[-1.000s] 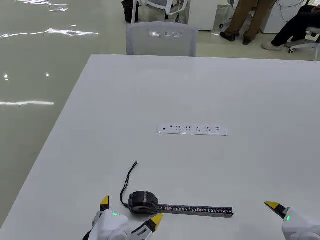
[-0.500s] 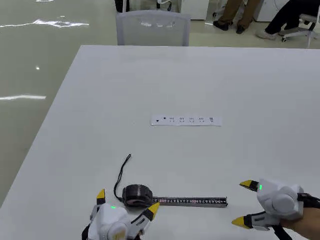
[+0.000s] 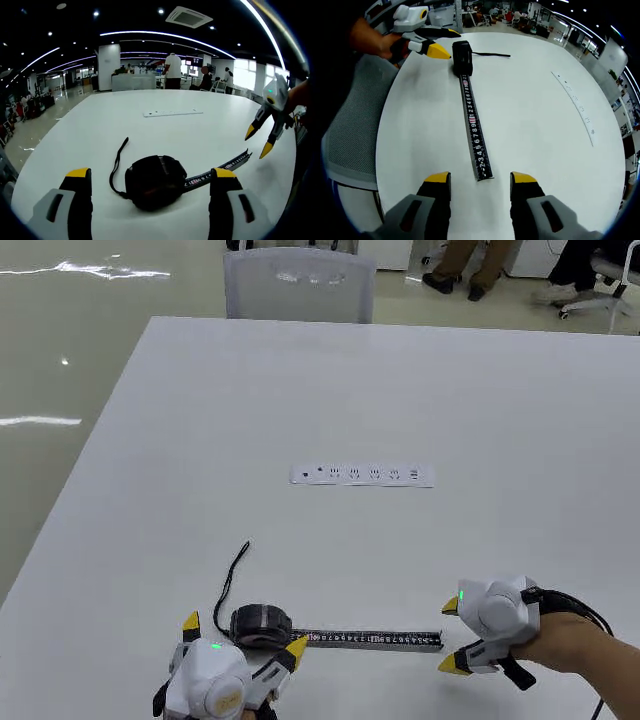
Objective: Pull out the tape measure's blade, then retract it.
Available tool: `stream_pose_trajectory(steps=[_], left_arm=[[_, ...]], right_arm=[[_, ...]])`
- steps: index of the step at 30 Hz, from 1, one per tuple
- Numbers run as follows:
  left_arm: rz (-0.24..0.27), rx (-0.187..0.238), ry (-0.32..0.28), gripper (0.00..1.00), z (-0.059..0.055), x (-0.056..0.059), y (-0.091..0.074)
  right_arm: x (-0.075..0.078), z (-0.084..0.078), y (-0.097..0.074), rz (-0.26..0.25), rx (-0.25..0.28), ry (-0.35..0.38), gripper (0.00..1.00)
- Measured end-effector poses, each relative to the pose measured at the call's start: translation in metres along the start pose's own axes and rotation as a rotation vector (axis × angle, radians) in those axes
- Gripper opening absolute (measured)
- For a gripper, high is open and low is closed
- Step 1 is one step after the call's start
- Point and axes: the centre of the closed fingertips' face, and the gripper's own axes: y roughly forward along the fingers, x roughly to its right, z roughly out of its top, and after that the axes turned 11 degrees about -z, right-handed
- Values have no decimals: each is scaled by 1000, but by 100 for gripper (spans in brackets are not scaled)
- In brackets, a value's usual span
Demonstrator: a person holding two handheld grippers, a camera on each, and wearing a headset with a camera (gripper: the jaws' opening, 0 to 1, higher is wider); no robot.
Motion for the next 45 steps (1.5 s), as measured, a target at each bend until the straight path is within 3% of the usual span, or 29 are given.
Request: stream_pose_trajectory(steps=[3,5,7,15,17,20,22,27,32,33,34,35,38,45], left_arm=[[-5,2,-21,94,-1,2,1],[-1,2,-34,94,-2,1,2],[-6,1,-27,94,-2,3,3],[-11,-2,-39,94,-3,3,2],[-8,-5,-43,94,-5,2,2],[-6,-6,-44,94,-5,2,2],[-7,-5,-47,94,-5,2,1],[-5,-6,-58,94,-8,1,0],[-5,-1,-58,94,-8,0,1],[-5,0,-57,94,-8,0,2],[-5,1,-56,94,-7,0,2],[-4,1,-57,94,-8,0,3],[-5,-4,-50,94,-9,0,5],[-4,-8,-44,94,-6,1,5]], right_arm=[[-1,-10,13,30,-32,20,45],[0,-12,20,35,-25,43,45],[-2,-10,18,44,-22,72,43],[-2,-11,21,48,-29,45,34],[-2,-14,23,52,-46,21,34],[-5,-21,28,61,-88,-71,31],[-10,-19,30,75,-96,-87,26],[-4,-20,32,64,-117,-125,21],[-1,-14,35,57,-126,-119,24],[-3,-15,34,63,-129,-114,22],[-8,-16,33,78,-132,-156,15],[-6,-14,34,69,-122,-188,16],[-6,-16,34,73,-121,-146,16],[-6,-18,32,72,-121,-146,22]])
